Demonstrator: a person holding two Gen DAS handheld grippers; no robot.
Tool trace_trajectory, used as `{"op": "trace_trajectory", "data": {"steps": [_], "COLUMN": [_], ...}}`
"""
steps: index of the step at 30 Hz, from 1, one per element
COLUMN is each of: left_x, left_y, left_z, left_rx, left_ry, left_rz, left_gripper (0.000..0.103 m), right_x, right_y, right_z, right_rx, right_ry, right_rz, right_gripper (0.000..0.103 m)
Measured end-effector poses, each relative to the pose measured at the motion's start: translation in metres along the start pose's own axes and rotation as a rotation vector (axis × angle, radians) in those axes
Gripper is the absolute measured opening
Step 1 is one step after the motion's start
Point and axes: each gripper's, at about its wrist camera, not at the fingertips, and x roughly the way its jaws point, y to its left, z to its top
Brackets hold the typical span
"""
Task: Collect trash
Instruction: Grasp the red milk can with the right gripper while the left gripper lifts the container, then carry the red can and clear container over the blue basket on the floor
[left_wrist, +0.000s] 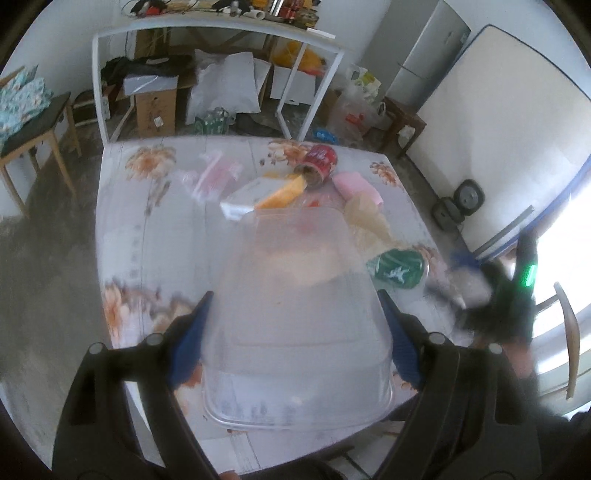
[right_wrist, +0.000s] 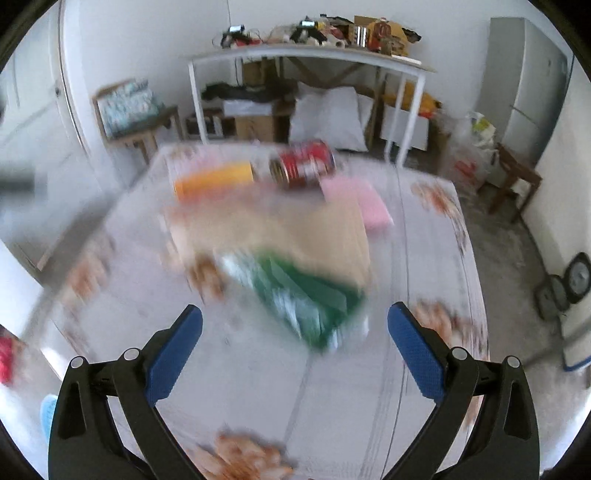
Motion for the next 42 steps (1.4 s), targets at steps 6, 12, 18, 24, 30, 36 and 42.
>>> {"op": "trace_trajectory", "data": {"steps": [6, 12, 18, 24, 30, 36, 42], "left_x": [0.009, 0.023, 0.03, 0.034, 0.028, 0.021, 0.018], "left_y": [0.026, 0.042, 0.059, 0.071, 0.073, 0.074, 0.076], "left_z": [-0.029, -0.041, -0.041, -0.042, -0.044, -0.045, -0.049], "left_rx": [-0.068, -0.103, -0.124, -0.138, -0.139, -0.14, -0.154], "left_ry": [-0.015, -0.009, -0.014, -0.016, -0.026, -0.036, -0.039], "left_rz": [-0.051, -0.082, -0.099, -0.103, -0.106, -0.101, -0.092], "left_gripper": [0.08, 0.081, 0.081, 0.081, 0.081, 0.081, 0.081], "right_x": [0.055, 0.162, 0.229, 0.264, 0.287, 0.301, 0.296], "right_y": [-0.025, -0.032, -0.023, -0.006, -0.003, -0.003, -0.004], "right_z": [0.11, 0.175, 0.185, 0.192, 0.185, 0.179, 0.177], "right_rx": [0.26, 0.412, 0.49, 0.513, 0.545, 0.527, 0.505], "right_ry": [0.092, 0.268, 0.341, 0.379, 0.438, 0.455, 0.441], "right_rz": [0.075, 0.008, -0.071, -0.12, -0.117, -0.11, -0.083], "right_gripper": [0.098, 0.098, 0.098, 0.098, 0.094, 0.074, 0.067]}}
